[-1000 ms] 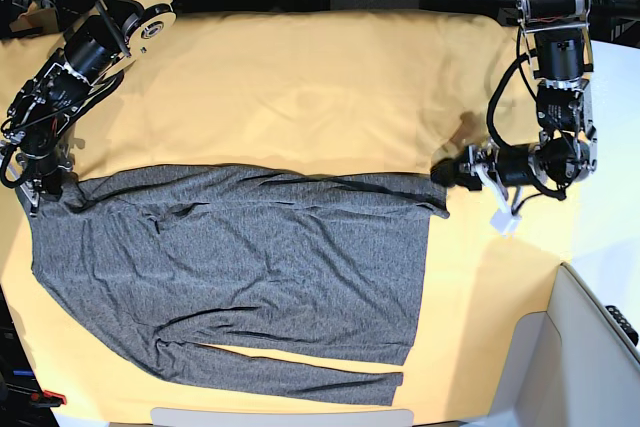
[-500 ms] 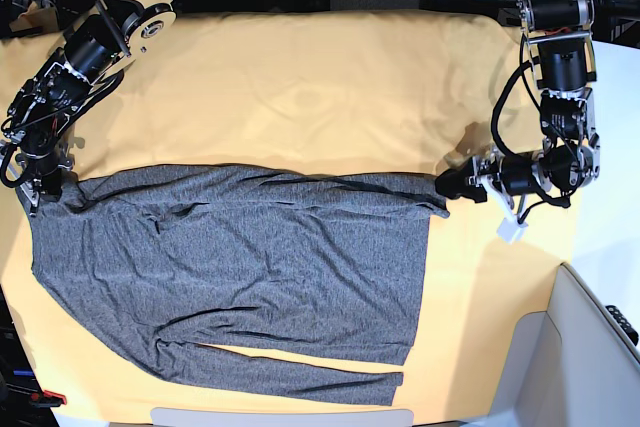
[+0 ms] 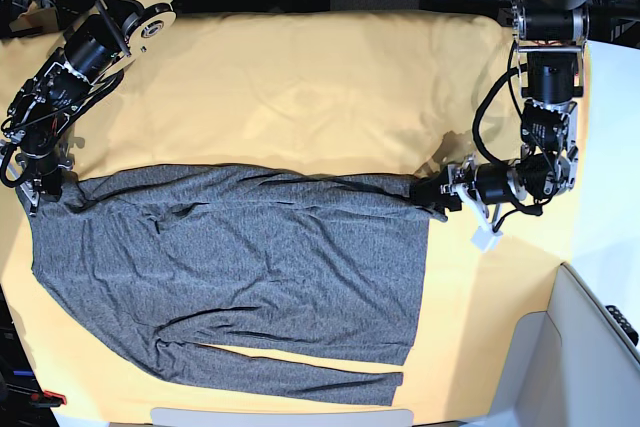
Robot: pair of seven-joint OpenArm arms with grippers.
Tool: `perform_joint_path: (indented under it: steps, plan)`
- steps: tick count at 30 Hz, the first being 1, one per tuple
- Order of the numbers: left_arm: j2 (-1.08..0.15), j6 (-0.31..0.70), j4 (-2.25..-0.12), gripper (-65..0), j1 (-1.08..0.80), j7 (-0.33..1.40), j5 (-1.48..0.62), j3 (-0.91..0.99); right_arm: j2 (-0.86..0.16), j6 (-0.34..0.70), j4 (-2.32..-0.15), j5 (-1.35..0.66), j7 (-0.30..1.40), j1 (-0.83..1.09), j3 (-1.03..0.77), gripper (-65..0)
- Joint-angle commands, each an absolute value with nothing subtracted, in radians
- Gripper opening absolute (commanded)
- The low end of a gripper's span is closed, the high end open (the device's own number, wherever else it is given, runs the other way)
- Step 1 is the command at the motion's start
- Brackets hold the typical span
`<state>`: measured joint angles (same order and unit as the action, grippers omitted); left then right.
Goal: Fold the T-shirt properly
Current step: 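Regrasp the shirt edge with both grippers, then drag the shirt edge with both grippers to straighten the shirt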
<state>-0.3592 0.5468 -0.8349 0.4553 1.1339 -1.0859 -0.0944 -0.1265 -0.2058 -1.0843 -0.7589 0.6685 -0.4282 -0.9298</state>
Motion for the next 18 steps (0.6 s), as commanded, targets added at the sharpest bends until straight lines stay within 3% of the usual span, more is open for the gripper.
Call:
perform_joint_path:
  steps: [1,5,7,9,11,18]
  plan:
    - [-0.363,0.547,-0.832,-37.4,0.484,1.129,-1.081,-0.11,-0.131,-0.231,-1.089,-0.742,0.674,-0.435,-0.928,-48.3]
    - [-0.358,0.547,-0.8,-37.7,0.504,1.099,-1.081,-0.154,-0.131,-0.231,-1.087,-0.742,0.674,-0.424,-0.926,-48.6]
    - [-0.358,0.552,-0.805,-41.2,0.501,1.084,-1.081,-0.165,-0.131,-0.231,-1.087,-0.737,0.674,-0.421,-0.923,-49.0]
    - [-0.36,0.55,-0.803,-51.2,0.498,1.076,-1.081,-0.166,-0.137,-0.231,-1.087,-0.736,0.674,-0.412,-0.895,-54.7]
    - [-0.363,0.549,-0.802,-64.8,0.498,1.076,-1.081,-0.166,-0.139,-0.231,-1.092,-0.736,0.674,-0.389,-0.868,-65.0]
    - [-0.407,0.549,-0.888,-64.6,0.453,1.118,-1.084,-0.162,-0.16,-0.231,-1.116,-0.742,0.674,-0.329,-0.82,-65.0]
